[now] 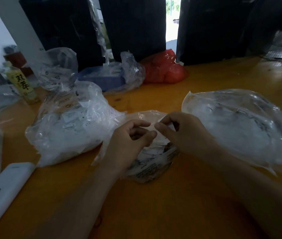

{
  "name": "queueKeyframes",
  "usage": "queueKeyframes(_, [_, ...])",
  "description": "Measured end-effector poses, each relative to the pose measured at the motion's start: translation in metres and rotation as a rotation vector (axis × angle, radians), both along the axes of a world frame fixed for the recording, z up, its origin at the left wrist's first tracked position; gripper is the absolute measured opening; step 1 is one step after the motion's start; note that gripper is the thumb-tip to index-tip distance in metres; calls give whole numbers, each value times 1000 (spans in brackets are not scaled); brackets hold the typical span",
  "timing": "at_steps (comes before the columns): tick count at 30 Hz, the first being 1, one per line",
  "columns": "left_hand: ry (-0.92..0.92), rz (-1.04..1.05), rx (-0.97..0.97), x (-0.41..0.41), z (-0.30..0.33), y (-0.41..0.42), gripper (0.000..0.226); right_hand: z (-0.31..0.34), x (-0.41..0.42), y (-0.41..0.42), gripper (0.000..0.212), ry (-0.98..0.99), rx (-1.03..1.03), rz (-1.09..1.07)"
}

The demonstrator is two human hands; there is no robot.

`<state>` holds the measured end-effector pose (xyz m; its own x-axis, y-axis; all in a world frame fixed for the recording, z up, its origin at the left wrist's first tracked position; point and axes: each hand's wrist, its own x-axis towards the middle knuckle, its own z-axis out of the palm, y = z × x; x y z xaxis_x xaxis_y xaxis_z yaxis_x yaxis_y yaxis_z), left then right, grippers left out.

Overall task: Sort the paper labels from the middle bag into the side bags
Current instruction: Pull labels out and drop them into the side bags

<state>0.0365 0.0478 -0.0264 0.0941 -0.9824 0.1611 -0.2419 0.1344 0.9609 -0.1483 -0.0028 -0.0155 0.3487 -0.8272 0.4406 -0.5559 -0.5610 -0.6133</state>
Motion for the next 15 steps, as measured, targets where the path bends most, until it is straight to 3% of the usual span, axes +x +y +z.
queueKeyframes(3, [58, 1, 48, 1, 2, 0, 27, 0, -3, -2, 20, -54, 6, -29])
queueKeyframes(6, [85, 23, 54, 2, 2, -1, 13, 1, -3, -2, 22, -61, 24, -46])
queueKeyframes(12, [297, 60, 151, 2, 6, -2, 8, 4, 3, 5, 30, -45, 43, 2])
queueKeyframes(15, [305, 33, 153, 2, 6, -3, 8, 5, 3, 8, 18, -48, 13, 50])
